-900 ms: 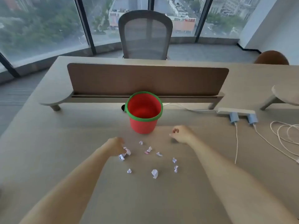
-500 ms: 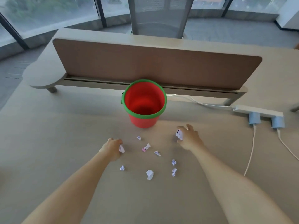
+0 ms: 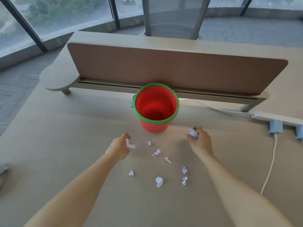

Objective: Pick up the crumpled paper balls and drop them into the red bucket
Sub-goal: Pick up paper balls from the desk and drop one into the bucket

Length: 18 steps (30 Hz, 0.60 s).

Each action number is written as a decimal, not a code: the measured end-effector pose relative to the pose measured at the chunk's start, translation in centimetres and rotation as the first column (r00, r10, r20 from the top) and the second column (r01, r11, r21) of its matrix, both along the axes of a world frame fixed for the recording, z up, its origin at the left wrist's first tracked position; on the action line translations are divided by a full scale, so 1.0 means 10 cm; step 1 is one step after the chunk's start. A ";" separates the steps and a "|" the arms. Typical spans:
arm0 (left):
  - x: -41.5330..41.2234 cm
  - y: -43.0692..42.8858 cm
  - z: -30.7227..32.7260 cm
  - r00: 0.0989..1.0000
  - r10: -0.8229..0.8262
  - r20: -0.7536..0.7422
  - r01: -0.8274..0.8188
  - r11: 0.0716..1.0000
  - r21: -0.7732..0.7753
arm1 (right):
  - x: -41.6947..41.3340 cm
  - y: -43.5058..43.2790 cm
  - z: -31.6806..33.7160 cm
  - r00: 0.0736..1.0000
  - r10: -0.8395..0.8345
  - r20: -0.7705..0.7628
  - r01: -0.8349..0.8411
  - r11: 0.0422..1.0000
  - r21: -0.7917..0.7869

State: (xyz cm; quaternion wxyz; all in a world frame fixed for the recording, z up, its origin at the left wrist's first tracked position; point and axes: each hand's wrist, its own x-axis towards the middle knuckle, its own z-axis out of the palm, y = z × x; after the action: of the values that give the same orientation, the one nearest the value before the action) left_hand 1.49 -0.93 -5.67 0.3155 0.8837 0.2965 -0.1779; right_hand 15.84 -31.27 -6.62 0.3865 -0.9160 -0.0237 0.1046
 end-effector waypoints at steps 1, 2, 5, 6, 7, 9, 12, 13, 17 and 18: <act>-0.01 -0.01 0.01 1.000 -0.005 -0.014 0.005 1.000 -0.007 | 0.00 0.07 0.15 0.995 -0.089 0.049 0.083 0.991 0.104; -0.02 -0.01 0.01 1.000 -0.011 -0.023 0.010 1.000 -0.010 | 0.01 0.14 0.29 0.982 -0.163 0.090 0.144 0.972 0.188; -0.06 -0.05 0.05 0.998 -0.022 -0.062 0.021 1.000 -0.019 | 0.03 0.36 0.72 0.940 -0.233 0.248 0.141 0.929 0.342; -0.08 -0.08 0.07 0.998 -0.015 -0.068 0.012 0.999 -0.045 | 0.03 0.43 0.82 0.929 -0.196 0.315 0.074 0.930 0.360; -0.11 -0.09 0.07 0.997 -0.010 -0.073 0.005 0.998 -0.070 | 0.03 0.51 0.89 0.917 -0.136 0.374 -0.005 0.936 0.352; -0.17 -0.12 0.05 0.998 -0.013 -0.065 0.007 0.995 -0.096 | 0.05 0.68 0.99 0.893 -0.004 0.450 -0.146 0.944 0.298; -0.25 -0.13 0.04 0.999 -0.017 -0.041 0.013 0.995 -0.103 | 0.13 0.94 1.02 0.862 0.149 0.484 -0.276 0.940 0.201; -0.26 -0.14 0.06 0.999 -0.015 -0.030 0.012 0.994 -0.109 | 0.16 1.01 1.01 0.856 0.188 0.481 -0.302 0.938 0.171; -0.23 -0.17 0.14 0.999 0.033 0.023 -0.029 0.989 -0.148 | 0.25 1.12 0.90 0.831 0.303 0.466 -0.370 0.927 0.057; -0.22 -0.16 0.15 0.998 0.051 0.043 -0.043 0.986 -0.160 | 0.26 1.12 0.87 0.823 0.324 0.466 -0.382 0.924 0.033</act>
State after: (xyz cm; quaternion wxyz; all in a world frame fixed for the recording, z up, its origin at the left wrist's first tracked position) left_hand -0.70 -2.49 -4.16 0.3957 0.8525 0.2946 -0.1726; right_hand 18.42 -20.03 2.05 0.4005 -0.8687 -0.2884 -0.0432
